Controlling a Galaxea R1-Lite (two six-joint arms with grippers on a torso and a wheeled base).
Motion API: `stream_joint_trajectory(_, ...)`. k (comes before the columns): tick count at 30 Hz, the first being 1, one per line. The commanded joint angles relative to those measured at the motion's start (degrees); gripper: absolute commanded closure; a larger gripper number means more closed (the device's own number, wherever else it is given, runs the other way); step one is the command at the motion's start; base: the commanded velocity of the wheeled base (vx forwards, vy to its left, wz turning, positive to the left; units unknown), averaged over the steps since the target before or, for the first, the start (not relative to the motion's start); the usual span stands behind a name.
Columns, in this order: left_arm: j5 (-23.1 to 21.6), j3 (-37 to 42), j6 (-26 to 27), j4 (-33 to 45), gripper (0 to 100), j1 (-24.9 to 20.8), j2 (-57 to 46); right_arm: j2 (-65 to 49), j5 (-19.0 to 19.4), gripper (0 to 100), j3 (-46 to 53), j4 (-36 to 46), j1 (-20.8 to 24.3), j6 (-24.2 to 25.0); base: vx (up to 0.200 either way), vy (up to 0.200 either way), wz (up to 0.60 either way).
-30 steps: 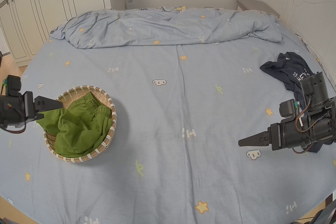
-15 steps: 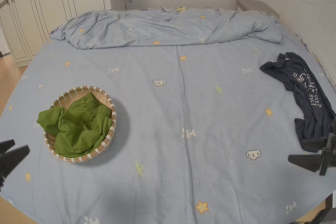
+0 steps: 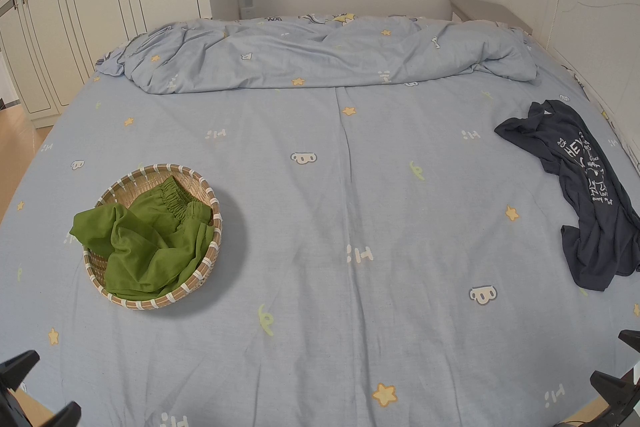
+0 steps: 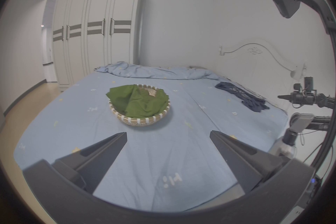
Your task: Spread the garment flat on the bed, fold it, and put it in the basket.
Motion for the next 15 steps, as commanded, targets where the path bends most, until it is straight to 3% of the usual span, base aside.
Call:
stream_joint_trajectory(1, 0.48, 8.09, 0.71, -0.17, 0, -2.89, -13.25, -9.3, -0.39, 0, 4.99, -0.73, -2.72, 0.12, 0.0, 0.0, 0.0)
stream_joint_trajectory(6, 4.61, 14.15, 5.98, -0.79, 0, -2.8, -13.25, -9.3, -2.06, 0, 9.65, -8.56, -2.72, 1.44, 0.0, 0.0, 0.0)
stream_joint_trajectory(8, 9.18, 15.56, 6.77, -2.72, 0, -2.89, -13.25, -9.3, -6.89, 0, 17.12, -18.05, -2.72, 1.35, 0.0, 0.0, 0.0)
stream_joint_trajectory(10, 10.85, 16.09, 6.95, -3.95, 0, -2.89, -13.25, -9.3, -8.21, 0, 21.43, -23.23, -2.72, 0.83, 0.0, 0.0, 0.0)
stream_joint_trajectory(11, 14.01, 17.49, 6.51, -6.59, 0, -2.89, -13.25, -9.3, -9.97, 0, 24.86, -32.11, -2.72, 0.83, 0.0, 0.0, 0.0)
stream_joint_trajectory(13, 17.62, 18.9, 5.81, -9.84, 0, -2.89, -13.25, -9.3, -11.2, 0, 24.86, -31.41, -2.72, 0.83, 0.0, 0.0, 0.0)
stream_joint_trajectory(15, 24.21, 22.06, 2.73, -16.61, 0, -2.89, -13.25, -9.3, -13.31, 0, 24.86, -30.97, -2.72, 0.74, 0.0, 0.0, 0.0)
